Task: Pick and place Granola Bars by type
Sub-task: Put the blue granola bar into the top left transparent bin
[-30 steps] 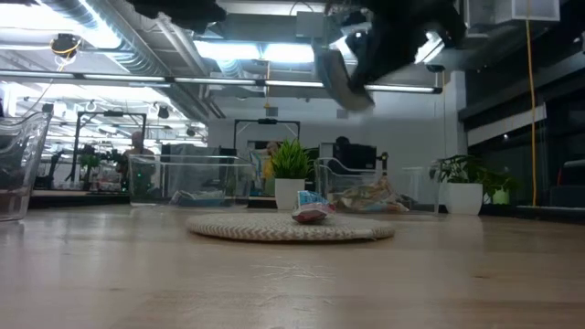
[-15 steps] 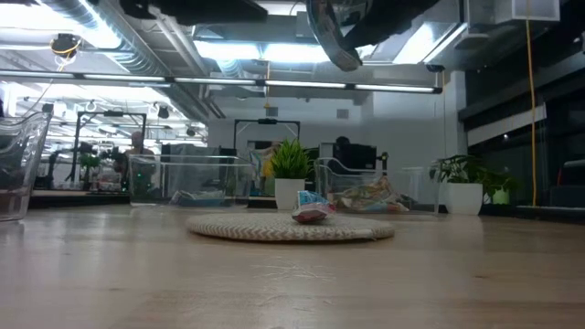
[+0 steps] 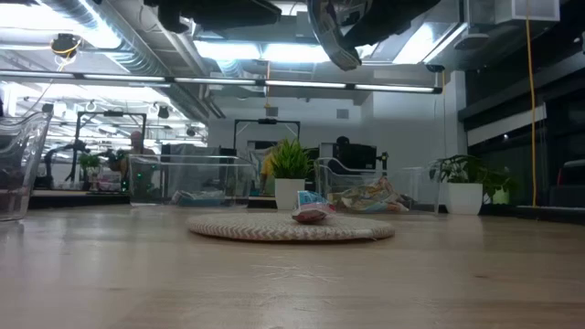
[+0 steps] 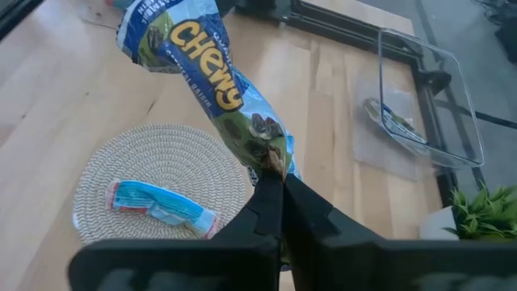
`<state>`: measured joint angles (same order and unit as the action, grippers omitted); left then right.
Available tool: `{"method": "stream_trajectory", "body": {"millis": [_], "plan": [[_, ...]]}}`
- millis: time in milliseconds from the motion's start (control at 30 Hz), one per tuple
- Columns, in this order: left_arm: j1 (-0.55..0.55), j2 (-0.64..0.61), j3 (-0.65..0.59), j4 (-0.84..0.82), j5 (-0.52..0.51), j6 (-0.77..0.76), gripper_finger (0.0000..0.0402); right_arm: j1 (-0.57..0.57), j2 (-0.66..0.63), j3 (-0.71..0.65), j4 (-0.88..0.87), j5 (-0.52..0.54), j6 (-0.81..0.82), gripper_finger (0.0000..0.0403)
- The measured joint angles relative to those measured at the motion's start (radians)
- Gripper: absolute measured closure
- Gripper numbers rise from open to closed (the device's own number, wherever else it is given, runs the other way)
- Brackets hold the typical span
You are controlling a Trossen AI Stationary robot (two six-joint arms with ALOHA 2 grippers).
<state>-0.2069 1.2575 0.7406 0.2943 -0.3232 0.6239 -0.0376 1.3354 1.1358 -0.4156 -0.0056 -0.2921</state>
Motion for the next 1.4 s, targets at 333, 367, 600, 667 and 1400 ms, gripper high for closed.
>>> {"method": "stream_trajectory", "body": {"millis": [333, 367, 600, 667, 1400], "plan": [[0.0, 0.0, 0.0, 0.152, 0.007, 0.029, 0.0145, -0.002, 0.0, -0.001, 0.025, -0.023, 0.0, 0.039], [0.0, 0.0, 0.0, 0.16, 0.013, 0.03, 0.0141, -0.002, 0.0, -0.001, 0.035, -0.023, -0.001, 0.039], [0.014, 0.0, 0.0, 0.189, 0.063, 0.029, 0.0136, -0.002, 0.006, -0.001, 0.107, -0.058, -0.013, 0.039], [0.015, 0.0, 0.001, 0.21, 0.064, 0.029, 0.0136, -0.002, 0.008, -0.002, 0.122, -0.076, -0.03, 0.039], [0.033, 0.057, 0.005, 0.272, 0.109, 0.043, 0.0149, -0.052, 0.09, -0.002, 0.288, -0.183, -0.057, 0.0389]]}}
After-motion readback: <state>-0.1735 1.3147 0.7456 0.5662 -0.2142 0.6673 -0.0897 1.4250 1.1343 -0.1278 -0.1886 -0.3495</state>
